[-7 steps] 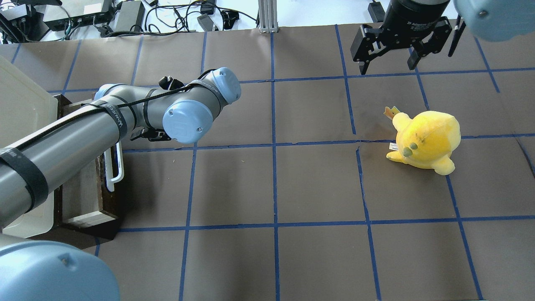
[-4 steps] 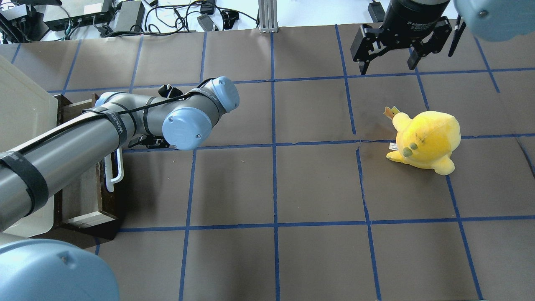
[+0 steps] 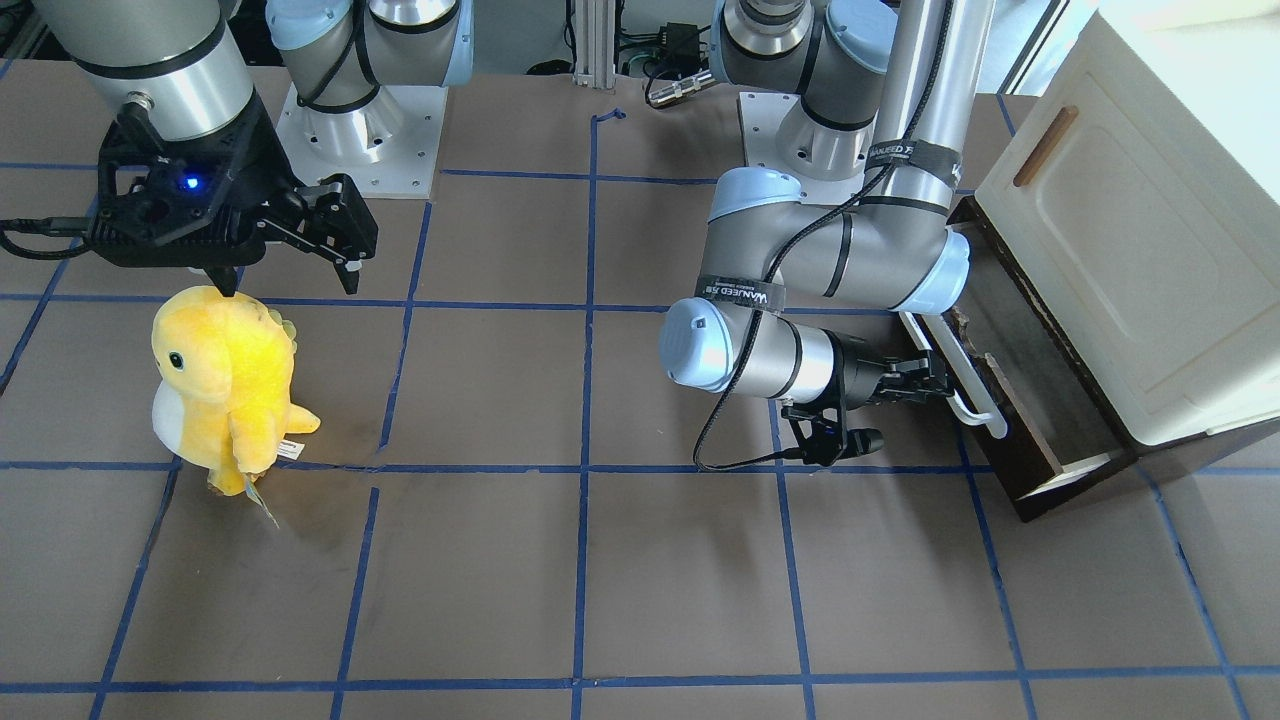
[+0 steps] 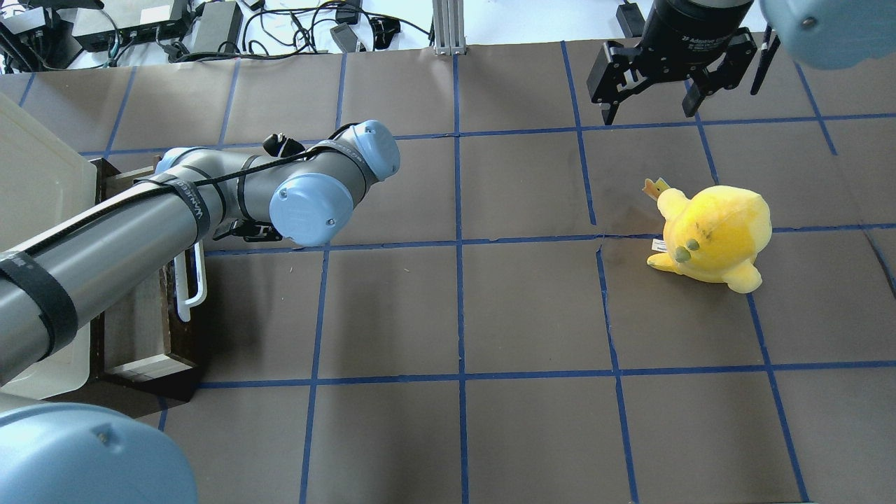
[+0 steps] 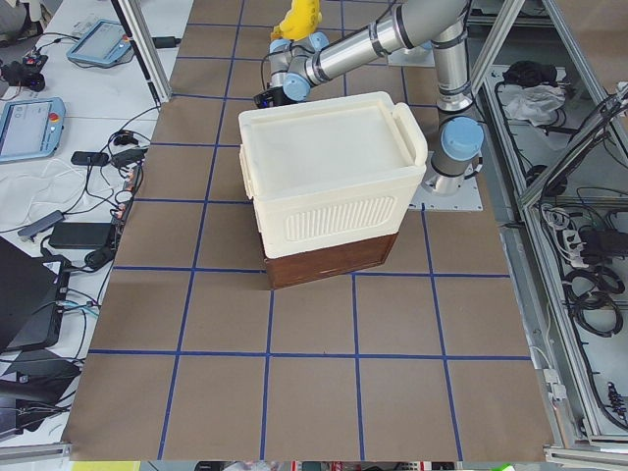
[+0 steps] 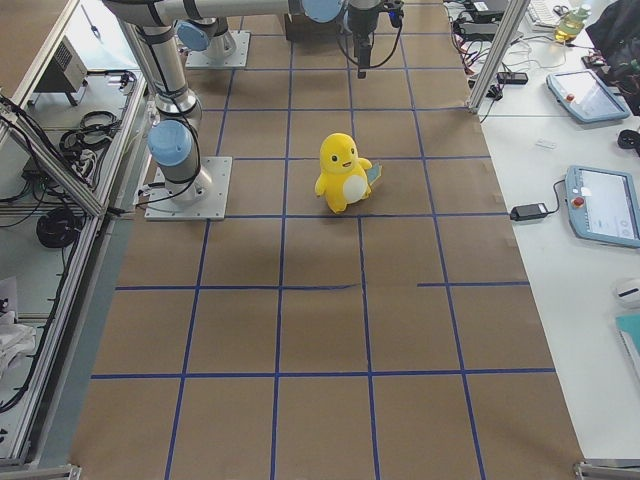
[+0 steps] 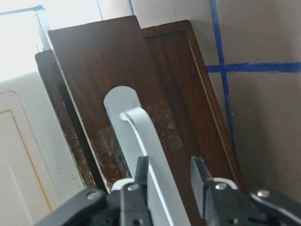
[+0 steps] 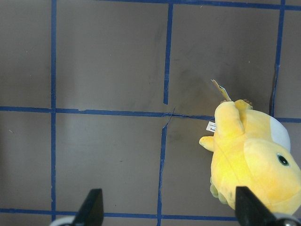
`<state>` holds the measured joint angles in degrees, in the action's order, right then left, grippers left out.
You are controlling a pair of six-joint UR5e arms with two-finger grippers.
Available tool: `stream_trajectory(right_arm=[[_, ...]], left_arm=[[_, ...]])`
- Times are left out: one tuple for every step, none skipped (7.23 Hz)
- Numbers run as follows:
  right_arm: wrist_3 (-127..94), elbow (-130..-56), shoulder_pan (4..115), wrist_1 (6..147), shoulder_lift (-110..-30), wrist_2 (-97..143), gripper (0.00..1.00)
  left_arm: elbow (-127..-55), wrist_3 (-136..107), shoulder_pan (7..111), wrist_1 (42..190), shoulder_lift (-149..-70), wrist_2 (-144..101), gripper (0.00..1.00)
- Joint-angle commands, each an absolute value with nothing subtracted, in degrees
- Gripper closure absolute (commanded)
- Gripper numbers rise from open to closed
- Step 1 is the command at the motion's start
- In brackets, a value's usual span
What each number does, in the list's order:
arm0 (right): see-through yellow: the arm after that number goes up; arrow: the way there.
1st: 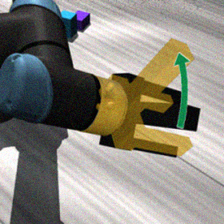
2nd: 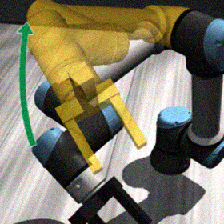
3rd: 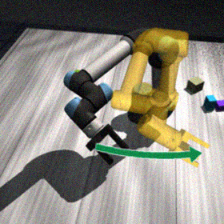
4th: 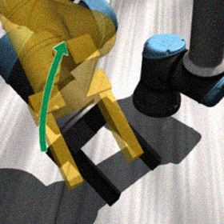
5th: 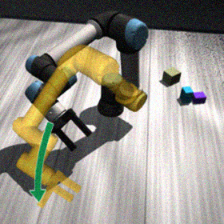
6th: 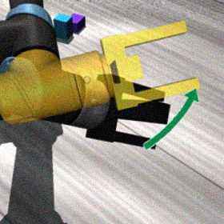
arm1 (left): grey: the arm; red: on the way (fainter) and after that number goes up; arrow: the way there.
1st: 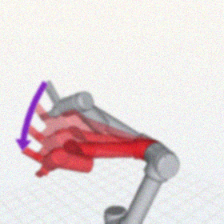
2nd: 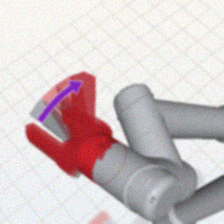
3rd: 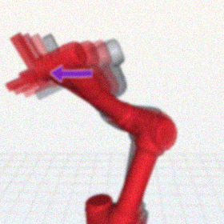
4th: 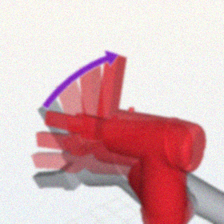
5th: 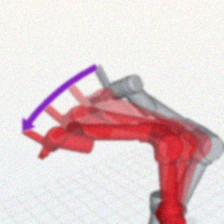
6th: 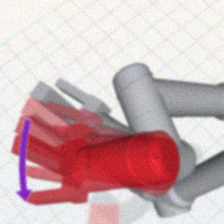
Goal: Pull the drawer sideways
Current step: 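Keep pulling the drawer farther out with the left gripper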
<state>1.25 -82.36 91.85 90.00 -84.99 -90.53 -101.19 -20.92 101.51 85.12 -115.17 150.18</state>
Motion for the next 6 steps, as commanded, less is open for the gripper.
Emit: stream_trajectory(right_arm=[[1.2,-82.4,91.8,90.0,-85.0,-90.5,0.0],[1.2,-82.4,91.8,90.0,-85.0,-90.5,0.0],[1.2,-82.4,91.8,90.0,-85.0,-90.5,0.0],[1.2,-82.4,91.8,90.0,-85.0,-90.5,0.0],[1.2,-82.4,91.8,90.0,-85.0,-90.5,0.0],[1.2,-82.4,91.8,90.0,-85.0,-90.5,0.0]], left_arm=[[-101.8,-21.0,101.5,85.5,-115.1,150.2,0.58],[-102.2,-21.1,101.3,85.8,-115.0,150.3,0.58],[-102.7,-21.1,100.9,85.7,-114.6,150.3,0.58],[-102.7,-21.0,100.6,85.7,-114.3,150.3,0.58],[-102.8,-21.0,100.6,85.8,-114.3,150.3,0.58],[-103.3,-21.4,100.6,85.8,-114.5,150.3,0.58]])
